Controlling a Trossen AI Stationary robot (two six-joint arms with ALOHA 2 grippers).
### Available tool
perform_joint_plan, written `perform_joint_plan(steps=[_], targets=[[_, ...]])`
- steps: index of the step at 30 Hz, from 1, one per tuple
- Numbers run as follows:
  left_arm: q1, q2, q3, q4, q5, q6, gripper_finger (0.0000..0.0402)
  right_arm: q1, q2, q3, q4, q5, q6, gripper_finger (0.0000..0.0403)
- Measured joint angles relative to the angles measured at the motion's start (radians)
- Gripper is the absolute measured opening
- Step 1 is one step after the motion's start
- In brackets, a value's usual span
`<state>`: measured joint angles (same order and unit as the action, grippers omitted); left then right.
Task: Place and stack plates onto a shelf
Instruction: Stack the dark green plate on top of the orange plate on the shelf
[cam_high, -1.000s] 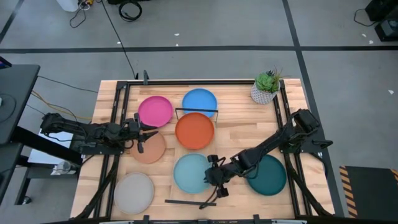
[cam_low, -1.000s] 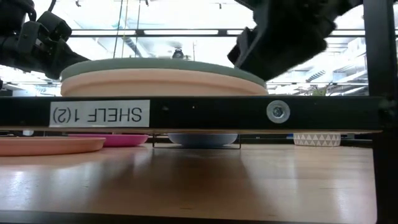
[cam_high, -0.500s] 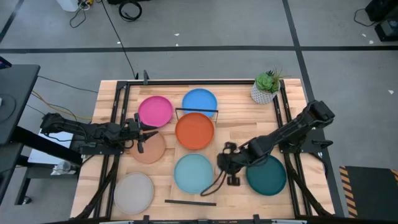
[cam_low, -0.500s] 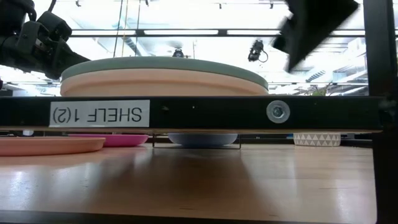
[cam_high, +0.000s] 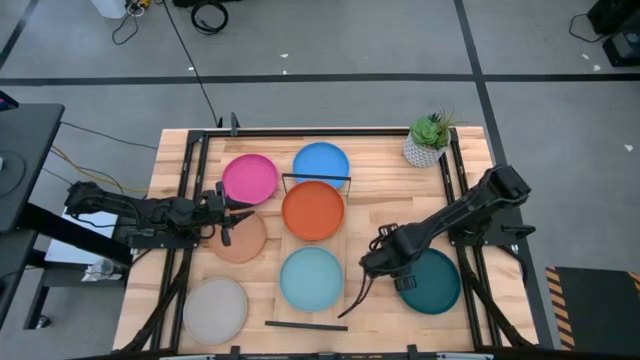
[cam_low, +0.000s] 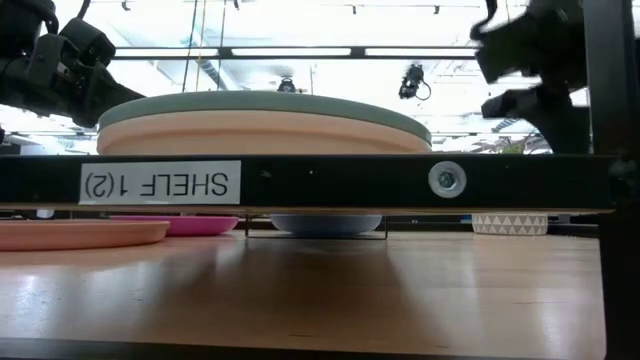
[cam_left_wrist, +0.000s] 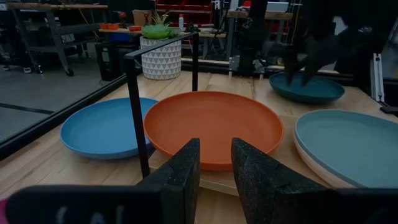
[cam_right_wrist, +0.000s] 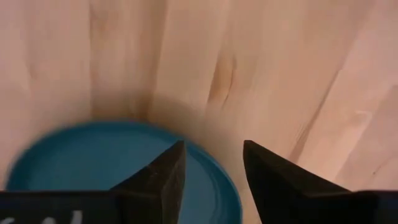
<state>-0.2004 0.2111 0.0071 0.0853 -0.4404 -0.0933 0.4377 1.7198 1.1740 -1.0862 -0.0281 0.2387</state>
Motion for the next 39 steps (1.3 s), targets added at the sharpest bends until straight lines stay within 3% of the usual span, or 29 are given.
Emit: perform_joint_plan(steps=[11,21,33,36,39], targets=[[0.000,0.000,0.000,0.000,0.000,0.001,0.0098,-0.017,0.122,0.000,-0.080,-0.025,-0.212,0.0120],[0.000,0.000,0.000,-0.002,0.000,0.002,0.0098,-0.092,0.157,-0.005,-0.063,-0.151,-0.262,0.0013],[0.000,0.000,0.000,-0.001,0.000,0.002,0.0098,-0.267,-0.117,-0.006,-0.110,-0.149,0.003,0.0011],[0.000,0.000,0.000,0.000,0.000,0.002,0.0098,-0.338,-0.191,-0.006,-0.098,-0.149,0.161,0.0011],[0.000,0.000,0.000,0.000,0.000,0.002,0.0098,-0.428,-0.232,-0.006,-0.058,-0.179,0.417,0.0011]])
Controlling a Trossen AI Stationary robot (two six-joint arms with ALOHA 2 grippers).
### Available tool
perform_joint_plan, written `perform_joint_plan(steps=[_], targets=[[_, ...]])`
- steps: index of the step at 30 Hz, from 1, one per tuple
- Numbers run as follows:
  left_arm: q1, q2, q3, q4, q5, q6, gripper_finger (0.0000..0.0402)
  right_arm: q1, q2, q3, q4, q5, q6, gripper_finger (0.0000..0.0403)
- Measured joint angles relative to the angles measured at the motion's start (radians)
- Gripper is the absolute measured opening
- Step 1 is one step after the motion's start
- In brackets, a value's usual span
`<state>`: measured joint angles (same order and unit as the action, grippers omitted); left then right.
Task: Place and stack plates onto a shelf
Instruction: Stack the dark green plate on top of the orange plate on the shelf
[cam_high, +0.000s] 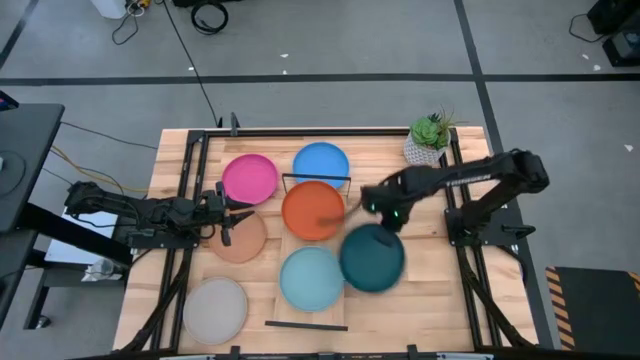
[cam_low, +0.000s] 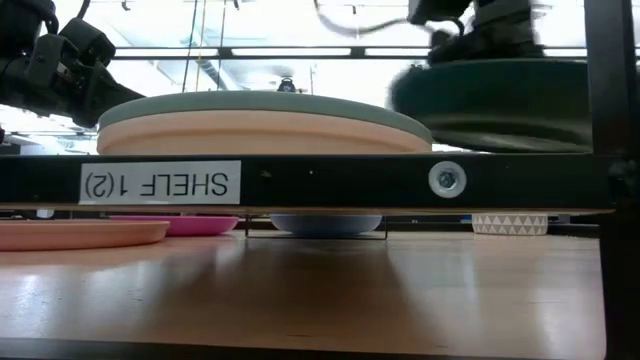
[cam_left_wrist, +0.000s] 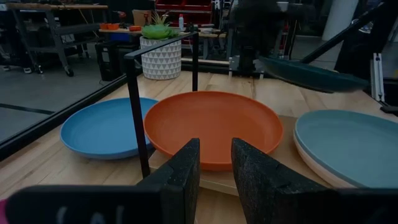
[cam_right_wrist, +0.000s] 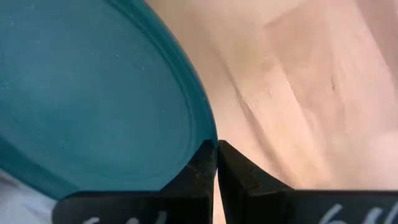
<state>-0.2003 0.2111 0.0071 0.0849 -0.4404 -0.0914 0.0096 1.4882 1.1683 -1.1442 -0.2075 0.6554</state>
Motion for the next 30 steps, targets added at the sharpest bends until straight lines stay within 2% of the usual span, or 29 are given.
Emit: perform_joint_plan(steps=[4,7,11,15,23,30], targets=[[0.000,0.000,0.000,0.003,0.000,0.000,0.0098,-0.079,-0.014,0.001,0.047,-0.001,0.266,0.0017],[0.000,0.000,0.000,0.017,-0.001,0.001,0.0098,-0.119,0.007,0.001,0.097,-0.054,0.375,0.0018],[0.000,0.000,0.000,0.134,-0.001,0.044,0.0098,-0.147,0.048,0.030,0.199,-0.102,0.440,0.0014],[0.000,0.000,0.000,0.242,-0.002,0.083,0.0098,-0.178,0.082,0.072,0.212,-0.120,0.510,0.0015],[0.000,0.000,0.000,0.249,-0.001,0.158,0.0098,-0.216,0.119,0.079,0.330,-0.102,0.693,0.0020],[0.000,0.008,0.000,0.209,-0.002,0.244,0.0098,-0.222,0.160,0.078,0.370,-0.090,0.734,0.0052]])
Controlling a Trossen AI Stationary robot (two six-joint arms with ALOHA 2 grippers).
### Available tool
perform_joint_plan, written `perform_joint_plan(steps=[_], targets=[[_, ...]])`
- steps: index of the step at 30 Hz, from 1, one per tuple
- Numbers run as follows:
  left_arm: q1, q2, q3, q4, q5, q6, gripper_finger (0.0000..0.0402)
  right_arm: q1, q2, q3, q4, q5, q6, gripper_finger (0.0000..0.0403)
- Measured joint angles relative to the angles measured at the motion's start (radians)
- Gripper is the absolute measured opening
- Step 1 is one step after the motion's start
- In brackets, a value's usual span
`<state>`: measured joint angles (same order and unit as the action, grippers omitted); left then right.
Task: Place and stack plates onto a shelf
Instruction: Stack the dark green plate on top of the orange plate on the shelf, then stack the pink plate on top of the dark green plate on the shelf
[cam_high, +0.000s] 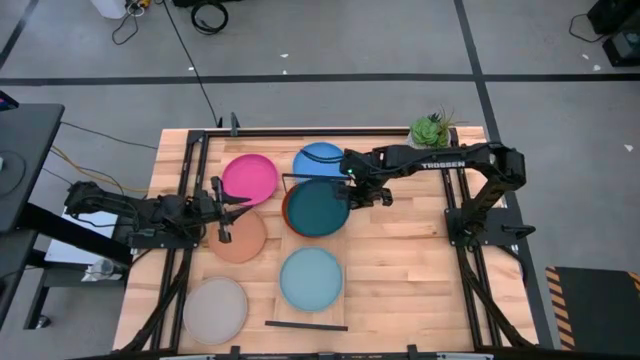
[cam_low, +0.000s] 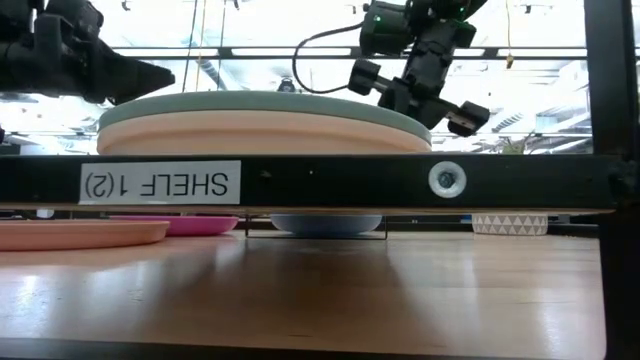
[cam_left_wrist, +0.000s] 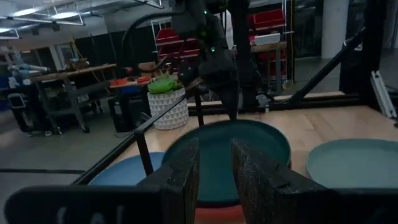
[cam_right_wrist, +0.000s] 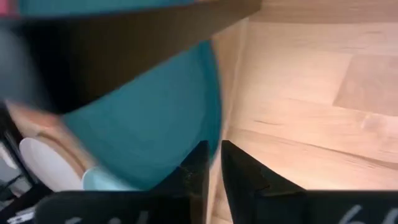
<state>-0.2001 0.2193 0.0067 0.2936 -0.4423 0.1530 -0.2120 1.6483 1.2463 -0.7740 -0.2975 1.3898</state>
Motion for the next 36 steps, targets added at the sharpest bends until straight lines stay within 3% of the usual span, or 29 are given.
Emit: perform_joint_plan(steps=[7,12,14,19,25,31,36], targets=[[0.000,0.003,0.000,-0.019,-0.014,0.101,0.0098,-0.005,0.001,-0.001,0.054,-0.028,-0.008,0.0100],[0.000,0.003,0.000,-0.034,-0.067,0.173,0.0098,0.006,-0.062,-0.001,-0.017,-0.027,-0.142,0.0118],[0.000,0.003,0.000,-0.034,-0.076,0.173,0.0098,0.023,-0.092,-0.001,-0.110,0.020,-0.243,0.0118],[0.000,0.003,0.000,-0.034,-0.077,0.173,0.0098,0.076,-0.139,-0.001,-0.307,0.278,-0.578,0.0110],[0.000,0.003,0.000,-0.030,-0.077,0.143,0.0098,0.144,-0.149,-0.001,-0.341,0.574,-0.806,0.0093],[0.000,0.003,0.000,-0.061,-0.078,-0.050,0.0098,0.206,-0.150,-0.062,-0.209,0.838,-0.936,0.0081],[0.041,0.056,0.058,-0.319,-0.123,-0.315,0.0091,0.253,-0.150,-0.159,-0.045,0.964,-0.999,0.0076]])
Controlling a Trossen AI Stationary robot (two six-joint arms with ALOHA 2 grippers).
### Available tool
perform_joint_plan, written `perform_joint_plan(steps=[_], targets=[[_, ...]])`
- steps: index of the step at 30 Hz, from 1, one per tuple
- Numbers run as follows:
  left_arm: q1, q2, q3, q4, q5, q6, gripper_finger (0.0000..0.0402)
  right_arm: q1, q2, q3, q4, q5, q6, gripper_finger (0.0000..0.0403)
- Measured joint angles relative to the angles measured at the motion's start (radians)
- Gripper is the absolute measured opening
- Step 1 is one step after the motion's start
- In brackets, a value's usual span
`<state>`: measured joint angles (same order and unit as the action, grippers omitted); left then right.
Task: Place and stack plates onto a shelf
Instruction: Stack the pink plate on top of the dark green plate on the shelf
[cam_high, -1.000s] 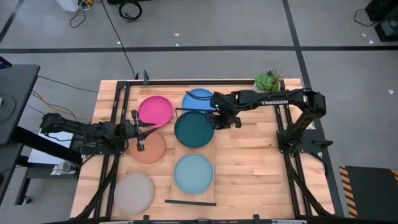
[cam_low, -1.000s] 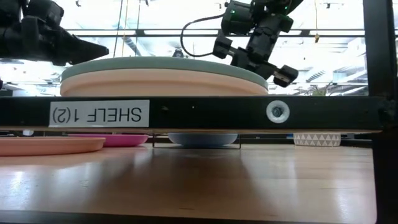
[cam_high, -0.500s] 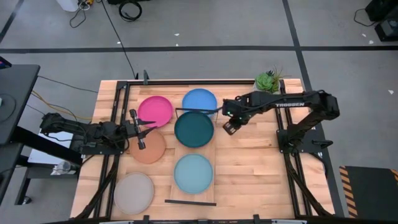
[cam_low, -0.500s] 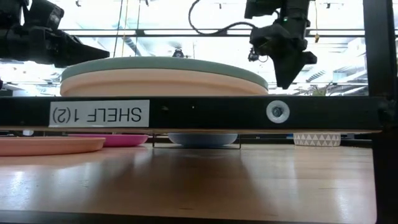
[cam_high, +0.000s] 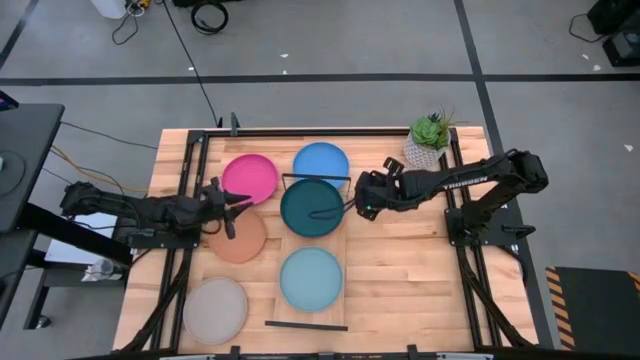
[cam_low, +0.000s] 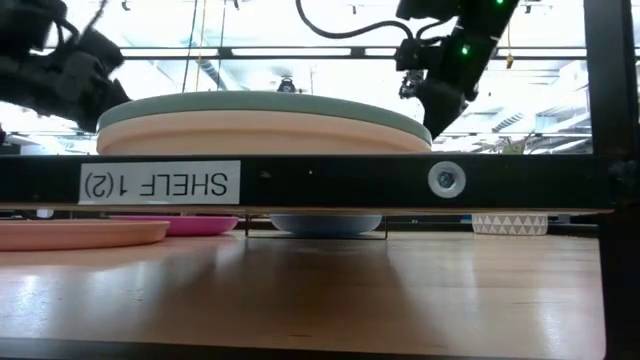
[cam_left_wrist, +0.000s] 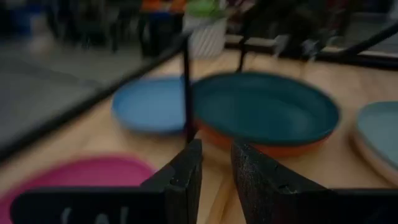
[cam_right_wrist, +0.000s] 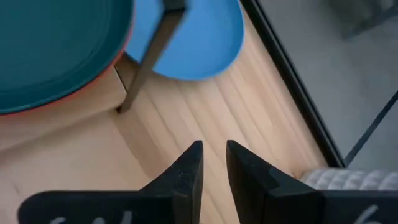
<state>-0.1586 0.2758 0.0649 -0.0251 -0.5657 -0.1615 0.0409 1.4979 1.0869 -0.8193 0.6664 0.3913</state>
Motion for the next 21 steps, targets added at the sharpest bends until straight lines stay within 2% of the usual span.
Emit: perform_joint_plan(steps=[5,17,21], targets=[[0.068,0.116,0.044,-0.077,0.004,-0.090,0.0084,0.034,0.000,-0.122,0.204,0.023,-0.052,0.0075],[0.262,0.479,0.130,-0.072,0.123,-0.049,0.0082,0.154,0.000,-0.310,0.620,0.026,-0.104,0.0075],[0.298,0.587,0.157,-0.034,0.192,-0.055,0.0110,0.192,0.000,-0.348,0.720,0.051,-0.142,0.0075]])
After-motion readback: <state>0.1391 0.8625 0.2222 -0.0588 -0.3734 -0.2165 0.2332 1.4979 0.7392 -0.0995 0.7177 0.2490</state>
